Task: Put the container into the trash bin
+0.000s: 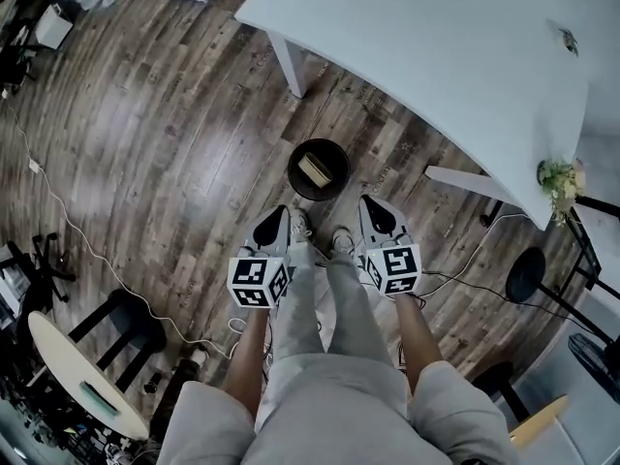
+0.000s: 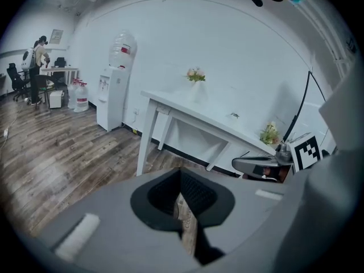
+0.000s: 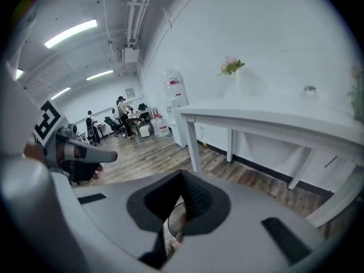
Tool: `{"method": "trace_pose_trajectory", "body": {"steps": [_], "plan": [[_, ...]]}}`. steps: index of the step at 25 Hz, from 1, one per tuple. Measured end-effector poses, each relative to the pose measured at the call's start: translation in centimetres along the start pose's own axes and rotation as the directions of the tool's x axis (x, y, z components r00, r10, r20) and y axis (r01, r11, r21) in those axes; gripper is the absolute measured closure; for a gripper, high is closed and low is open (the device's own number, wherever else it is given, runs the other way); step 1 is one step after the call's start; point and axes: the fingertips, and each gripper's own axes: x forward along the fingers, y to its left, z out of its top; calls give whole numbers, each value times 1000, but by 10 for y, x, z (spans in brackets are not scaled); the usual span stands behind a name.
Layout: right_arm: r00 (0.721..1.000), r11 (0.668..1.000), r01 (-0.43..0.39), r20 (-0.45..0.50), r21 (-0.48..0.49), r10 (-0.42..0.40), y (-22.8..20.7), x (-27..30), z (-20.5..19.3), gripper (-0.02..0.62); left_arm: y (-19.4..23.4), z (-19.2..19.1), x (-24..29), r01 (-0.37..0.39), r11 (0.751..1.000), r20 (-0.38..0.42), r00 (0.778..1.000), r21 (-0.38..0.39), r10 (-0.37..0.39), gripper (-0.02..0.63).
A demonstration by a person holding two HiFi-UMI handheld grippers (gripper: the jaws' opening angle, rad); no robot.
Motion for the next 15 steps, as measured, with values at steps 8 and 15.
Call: {"method": "trace_pose_trajectory", "body": {"steps": [8, 15], "plan": [[998, 1000, 11, 55, -25, -10, 6, -43, 42, 581, -28, 40, -32, -7, 999, 68, 998, 35, 5, 595], [997, 999, 24, 73, -43, -21, 8, -89, 60, 581, -52, 71, -64, -18, 998, 125, 992, 67, 10, 595]]}}
